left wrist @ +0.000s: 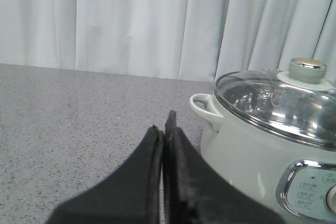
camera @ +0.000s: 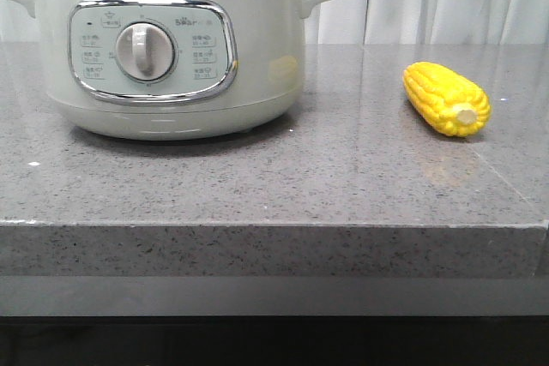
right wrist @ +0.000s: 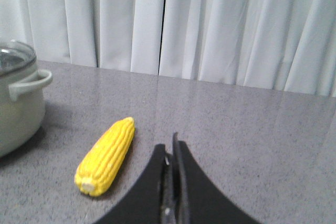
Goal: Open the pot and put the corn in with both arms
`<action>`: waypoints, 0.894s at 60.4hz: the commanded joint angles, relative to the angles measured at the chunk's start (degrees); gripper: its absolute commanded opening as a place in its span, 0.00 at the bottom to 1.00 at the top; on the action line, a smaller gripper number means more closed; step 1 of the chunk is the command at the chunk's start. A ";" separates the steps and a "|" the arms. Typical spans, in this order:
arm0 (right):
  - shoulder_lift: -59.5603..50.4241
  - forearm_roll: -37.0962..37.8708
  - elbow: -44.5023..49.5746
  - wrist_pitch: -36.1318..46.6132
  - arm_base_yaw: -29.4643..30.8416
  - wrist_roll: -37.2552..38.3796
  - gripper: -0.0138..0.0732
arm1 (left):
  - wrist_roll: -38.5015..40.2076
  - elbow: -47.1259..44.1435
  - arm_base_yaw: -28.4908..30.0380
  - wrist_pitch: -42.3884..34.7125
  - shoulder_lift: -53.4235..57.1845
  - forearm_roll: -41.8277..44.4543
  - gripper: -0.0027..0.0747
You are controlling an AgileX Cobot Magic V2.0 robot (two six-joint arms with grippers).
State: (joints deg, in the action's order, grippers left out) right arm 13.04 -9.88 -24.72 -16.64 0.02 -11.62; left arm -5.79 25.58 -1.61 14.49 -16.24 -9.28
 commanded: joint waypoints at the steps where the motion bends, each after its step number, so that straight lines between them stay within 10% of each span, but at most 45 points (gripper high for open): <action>1: 6.13 0.30 -5.69 3.31 0.27 -0.46 0.09 | 0.43 4.98 0.16 -3.62 -6.79 -0.51 0.01; 15: 11.62 0.30 -8.73 2.47 0.27 -0.46 0.17 | 0.43 8.01 0.16 -4.91 -12.10 -0.51 0.12; 30: 11.62 0.30 -8.66 0.36 0.27 -0.46 0.89 | 0.43 8.01 0.16 -6.84 -12.14 -0.50 0.89; 54: 11.62 0.30 -8.66 -0.03 0.27 -0.46 0.91 | -1.71 26.58 -6.13 9.89 -27.96 -1.72 0.90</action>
State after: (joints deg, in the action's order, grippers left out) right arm 23.90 -9.84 -31.32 -20.69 0.02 -11.62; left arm -6.61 45.61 -5.31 24.17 -39.38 -10.12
